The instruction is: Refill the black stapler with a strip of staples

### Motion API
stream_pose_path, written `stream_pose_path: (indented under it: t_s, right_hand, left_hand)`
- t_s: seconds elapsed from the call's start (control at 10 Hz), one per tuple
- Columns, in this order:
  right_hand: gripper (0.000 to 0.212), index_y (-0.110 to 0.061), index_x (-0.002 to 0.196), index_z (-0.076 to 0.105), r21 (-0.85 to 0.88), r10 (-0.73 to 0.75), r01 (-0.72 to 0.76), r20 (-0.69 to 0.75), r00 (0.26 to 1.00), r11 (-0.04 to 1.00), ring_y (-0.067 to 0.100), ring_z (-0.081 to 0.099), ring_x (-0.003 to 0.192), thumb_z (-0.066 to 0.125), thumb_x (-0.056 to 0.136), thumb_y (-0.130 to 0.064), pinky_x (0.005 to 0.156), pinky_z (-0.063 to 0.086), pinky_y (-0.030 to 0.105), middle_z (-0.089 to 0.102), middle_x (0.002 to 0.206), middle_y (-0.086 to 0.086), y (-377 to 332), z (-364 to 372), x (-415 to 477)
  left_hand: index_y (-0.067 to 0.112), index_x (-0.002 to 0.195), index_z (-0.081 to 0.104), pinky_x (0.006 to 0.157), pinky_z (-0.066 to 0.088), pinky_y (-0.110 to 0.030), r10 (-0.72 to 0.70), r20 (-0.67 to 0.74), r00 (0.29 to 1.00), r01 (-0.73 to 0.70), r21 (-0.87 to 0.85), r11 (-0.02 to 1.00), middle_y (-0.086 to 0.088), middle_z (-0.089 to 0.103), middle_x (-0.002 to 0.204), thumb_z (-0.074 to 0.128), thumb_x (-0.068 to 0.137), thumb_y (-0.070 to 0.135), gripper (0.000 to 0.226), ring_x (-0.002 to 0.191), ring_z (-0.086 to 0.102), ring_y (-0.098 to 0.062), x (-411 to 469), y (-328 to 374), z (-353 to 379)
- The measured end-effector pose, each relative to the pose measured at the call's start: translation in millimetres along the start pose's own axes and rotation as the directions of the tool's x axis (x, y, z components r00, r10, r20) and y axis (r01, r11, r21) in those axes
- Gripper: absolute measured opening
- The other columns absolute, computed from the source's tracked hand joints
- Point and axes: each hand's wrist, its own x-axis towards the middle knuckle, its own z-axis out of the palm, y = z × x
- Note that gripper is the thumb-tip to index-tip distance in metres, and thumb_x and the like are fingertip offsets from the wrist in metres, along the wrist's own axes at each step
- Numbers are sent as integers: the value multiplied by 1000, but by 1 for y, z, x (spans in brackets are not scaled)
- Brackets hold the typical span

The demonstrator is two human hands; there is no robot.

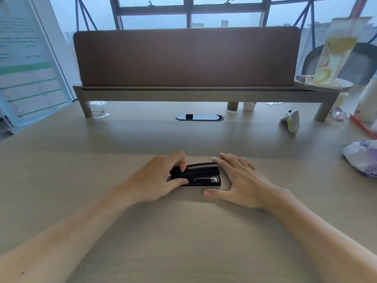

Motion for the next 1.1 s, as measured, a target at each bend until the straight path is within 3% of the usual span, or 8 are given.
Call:
stream_pose_path:
  t_s: [0.2, 0.3, 0.4, 0.6, 0.7, 1.1]
  right_hand:
    - [127, -36, 166, 13, -19, -30, 30, -2, 1000, 999, 12, 2, 163, 24, 61, -106, 133, 1, 41, 7, 177, -9, 13, 1, 19]
    - [122, -37, 166, 12, -8, -33, 33, 4, 999, 999, 11, 0, 163, 29, 65, -104, 133, 1, 42, 6, 177, -10, 15, -1, 36]
    - [127, -39, 165, 14, 0, -42, 42, -17, 999, 999, 11, 1, 163, 19, 58, -106, 133, 1, 43, 7, 176, -11, 16, 0, 52]
    - [125, -38, 165, 14, 0, -68, 68, -45, 997, 998, 7, -1, 163, 17, 59, -105, 133, -1, 40, 8, 176, -13, 20, 4, 57]
    - [124, -39, 165, 14, -10, -68, 67, -52, 996, 998, 7, -1, 162, 17, 60, -104, 133, -2, 39, 7, 176, -13, 20, 4, 58]
    - [125, -39, 165, 13, -17, -65, 65, -39, 997, 998, 6, -2, 162, 14, 58, -105, 133, -1, 40, 6, 176, -13, 15, -1, 56]
  left_hand:
    - [26, 89, 49, 83, 57, -47, -140, -193, 971, 132, -55, 990, -4, 76, 92, 81, 86, 26, 32, 82, 69, -37, 39, -21, -14]
    - [22, 92, 49, 73, 53, -40, -205, -312, 928, 214, -7, 977, -7, 75, 95, 77, 89, 25, 29, 78, 66, -32, 76, -41, -20]
    - [21, 95, 49, 65, 48, -35, -266, -350, 898, 295, 32, 955, -8, 71, 97, 73, 91, 26, 25, 78, 62, -30, 110, -61, -17]
    - [18, 100, 48, 68, 50, -42, -310, -320, 895, 362, 117, 925, -10, 65, 90, 71, 91, 27, 26, 85, 62, -38, 157, -89, 1]
    - [20, 101, 45, 70, 46, -40, -327, -320, 889, 380, 120, 917, -12, 62, 98, 68, 92, 28, 27, 89, 58, -37, 168, -95, 7]
    - [17, 104, 45, 76, 53, -45, -299, -362, 883, 369, 144, 918, -11, 67, 101, 70, 91, 35, 33, 91, 61, -39, 178, -94, 7]
